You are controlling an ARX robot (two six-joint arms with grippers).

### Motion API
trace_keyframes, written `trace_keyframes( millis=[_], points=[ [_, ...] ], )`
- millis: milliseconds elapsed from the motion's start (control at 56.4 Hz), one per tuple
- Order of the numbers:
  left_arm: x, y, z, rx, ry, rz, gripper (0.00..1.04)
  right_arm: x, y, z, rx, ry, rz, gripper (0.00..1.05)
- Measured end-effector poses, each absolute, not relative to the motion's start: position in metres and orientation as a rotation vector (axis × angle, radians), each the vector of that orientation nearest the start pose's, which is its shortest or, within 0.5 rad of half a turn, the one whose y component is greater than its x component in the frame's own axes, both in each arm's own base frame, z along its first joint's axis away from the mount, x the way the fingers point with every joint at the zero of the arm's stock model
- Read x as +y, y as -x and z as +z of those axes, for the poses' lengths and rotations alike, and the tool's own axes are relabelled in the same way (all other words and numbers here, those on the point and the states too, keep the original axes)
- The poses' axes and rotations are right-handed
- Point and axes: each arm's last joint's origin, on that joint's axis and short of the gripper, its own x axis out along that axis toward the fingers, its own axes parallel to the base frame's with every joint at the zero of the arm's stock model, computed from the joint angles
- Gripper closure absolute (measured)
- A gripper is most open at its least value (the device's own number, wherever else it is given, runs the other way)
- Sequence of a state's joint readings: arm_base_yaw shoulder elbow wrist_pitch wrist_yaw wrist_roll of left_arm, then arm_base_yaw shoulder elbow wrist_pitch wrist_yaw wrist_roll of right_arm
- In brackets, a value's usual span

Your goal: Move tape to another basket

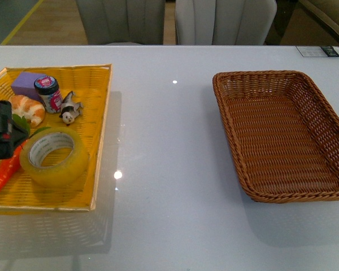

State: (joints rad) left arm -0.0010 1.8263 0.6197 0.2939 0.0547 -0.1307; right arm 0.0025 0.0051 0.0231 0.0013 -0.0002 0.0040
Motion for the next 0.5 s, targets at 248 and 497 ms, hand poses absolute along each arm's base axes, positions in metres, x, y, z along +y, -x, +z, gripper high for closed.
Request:
trace_keyframes(
  millis=[248, 497],
  points=[
    [-0.003, -0.310, 0.051, 0.963, 0.162, 0.050, 0.09, 0.000, -0.097, 0.171, -0.019, -0.004, 0.003, 0.09],
    [-0.003, -0.323, 0.033, 0.997, 0.185, 0.080, 0.09, 0.000, -0.097, 0.171, -0.019, -0.004, 0.003, 0.09]
  ],
)
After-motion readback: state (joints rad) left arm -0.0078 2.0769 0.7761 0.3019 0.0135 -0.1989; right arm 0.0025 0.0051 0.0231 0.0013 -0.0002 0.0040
